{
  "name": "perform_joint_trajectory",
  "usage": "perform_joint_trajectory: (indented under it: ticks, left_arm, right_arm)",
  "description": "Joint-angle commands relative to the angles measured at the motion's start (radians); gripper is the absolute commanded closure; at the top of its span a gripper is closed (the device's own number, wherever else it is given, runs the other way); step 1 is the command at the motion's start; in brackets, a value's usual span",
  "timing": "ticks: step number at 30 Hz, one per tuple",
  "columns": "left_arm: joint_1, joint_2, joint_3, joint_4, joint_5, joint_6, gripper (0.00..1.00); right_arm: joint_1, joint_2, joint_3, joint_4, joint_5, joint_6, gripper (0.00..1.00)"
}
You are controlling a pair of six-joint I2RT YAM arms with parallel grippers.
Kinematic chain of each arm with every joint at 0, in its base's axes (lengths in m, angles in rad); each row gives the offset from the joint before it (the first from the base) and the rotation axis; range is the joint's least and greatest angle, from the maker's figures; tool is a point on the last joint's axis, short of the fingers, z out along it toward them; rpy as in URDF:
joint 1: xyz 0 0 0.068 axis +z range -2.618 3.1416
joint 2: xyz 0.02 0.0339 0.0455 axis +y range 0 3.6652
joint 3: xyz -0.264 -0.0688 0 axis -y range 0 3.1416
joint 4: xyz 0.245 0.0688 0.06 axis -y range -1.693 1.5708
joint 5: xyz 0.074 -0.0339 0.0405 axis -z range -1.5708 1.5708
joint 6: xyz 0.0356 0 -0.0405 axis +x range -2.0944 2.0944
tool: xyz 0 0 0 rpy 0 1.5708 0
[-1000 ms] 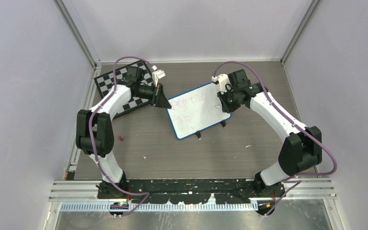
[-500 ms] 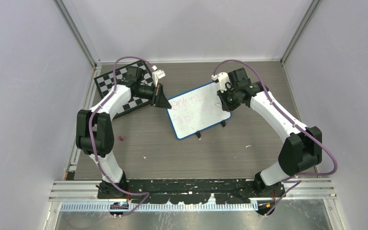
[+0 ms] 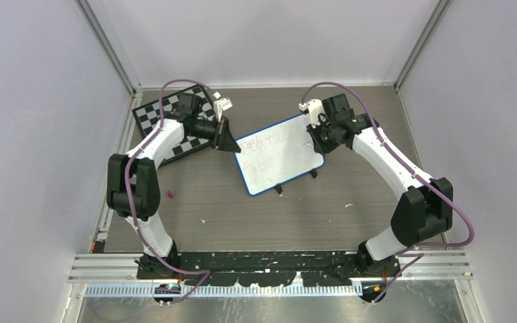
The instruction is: Write a sentence on the whiteboard
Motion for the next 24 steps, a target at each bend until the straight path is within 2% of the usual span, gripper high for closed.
perform_joint_trajectory:
  ticks: [1,13,24]
  left_arm:
    - [-0.012,0.014,0.014,-0.011,-0.053,0.034,1.00]
    - [-0.012,0.016,0.014,-0.009,-0.053,0.033,1.00]
    - [-0.012,0.010,0.008,-0.007,-0.053,0.033,1.00]
  right_arm:
    - [-0.014,-0.007,-0.006,0.055,0.038,-0.013,1.00]
    - [-0.014,-0.023,-0.056,0.041,0.006,0.000,1.00]
    - [-0.024,-0.047,0.014,0.037,0.027,0.000,1.00]
